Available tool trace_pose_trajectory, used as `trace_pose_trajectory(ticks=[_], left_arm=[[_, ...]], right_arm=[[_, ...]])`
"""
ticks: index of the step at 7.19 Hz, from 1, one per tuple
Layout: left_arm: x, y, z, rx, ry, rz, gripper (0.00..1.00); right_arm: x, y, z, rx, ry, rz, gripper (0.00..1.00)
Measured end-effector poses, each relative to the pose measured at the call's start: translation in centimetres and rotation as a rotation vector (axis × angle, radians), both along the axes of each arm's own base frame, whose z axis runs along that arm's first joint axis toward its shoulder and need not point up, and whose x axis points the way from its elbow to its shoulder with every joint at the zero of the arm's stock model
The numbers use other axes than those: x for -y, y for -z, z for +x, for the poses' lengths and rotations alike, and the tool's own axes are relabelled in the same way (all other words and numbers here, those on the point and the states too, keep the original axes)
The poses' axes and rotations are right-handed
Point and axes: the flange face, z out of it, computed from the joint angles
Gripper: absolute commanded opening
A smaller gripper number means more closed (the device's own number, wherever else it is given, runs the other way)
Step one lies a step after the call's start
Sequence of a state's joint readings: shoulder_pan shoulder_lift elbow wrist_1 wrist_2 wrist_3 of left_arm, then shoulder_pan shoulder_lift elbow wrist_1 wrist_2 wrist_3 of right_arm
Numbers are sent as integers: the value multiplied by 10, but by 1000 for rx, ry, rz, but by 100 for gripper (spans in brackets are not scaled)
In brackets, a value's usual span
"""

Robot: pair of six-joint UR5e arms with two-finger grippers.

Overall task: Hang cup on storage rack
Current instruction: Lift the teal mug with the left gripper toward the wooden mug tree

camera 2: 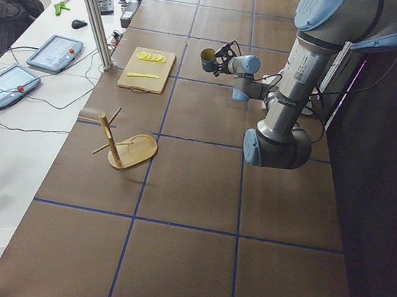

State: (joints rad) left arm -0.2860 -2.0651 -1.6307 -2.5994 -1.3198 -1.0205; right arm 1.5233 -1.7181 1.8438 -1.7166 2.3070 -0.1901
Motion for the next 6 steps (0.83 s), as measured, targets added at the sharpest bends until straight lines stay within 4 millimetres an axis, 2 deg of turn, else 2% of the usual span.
trace_pose_trajectory(ticks=[1, 2, 3, 5, 6], left_arm=[[9, 0, -6, -96, 9, -157, 0], [26, 1, -18, -197, 6, -319, 0], [55, 4, -42, -303, -27, -496, 0], [119, 10, -110, -457, -89, -775, 0], [144, 13, -143, -547, -89, -881, 0]], right_arm=[[0, 0, 0, 0, 0, 0, 100], [0, 0, 0, 0, 0, 0, 100], [-1, 0, 0, 0, 1, 0, 100], [-1, 0, 0, 0, 0, -1, 100], [-1, 0, 0, 0, 0, -1, 100]])
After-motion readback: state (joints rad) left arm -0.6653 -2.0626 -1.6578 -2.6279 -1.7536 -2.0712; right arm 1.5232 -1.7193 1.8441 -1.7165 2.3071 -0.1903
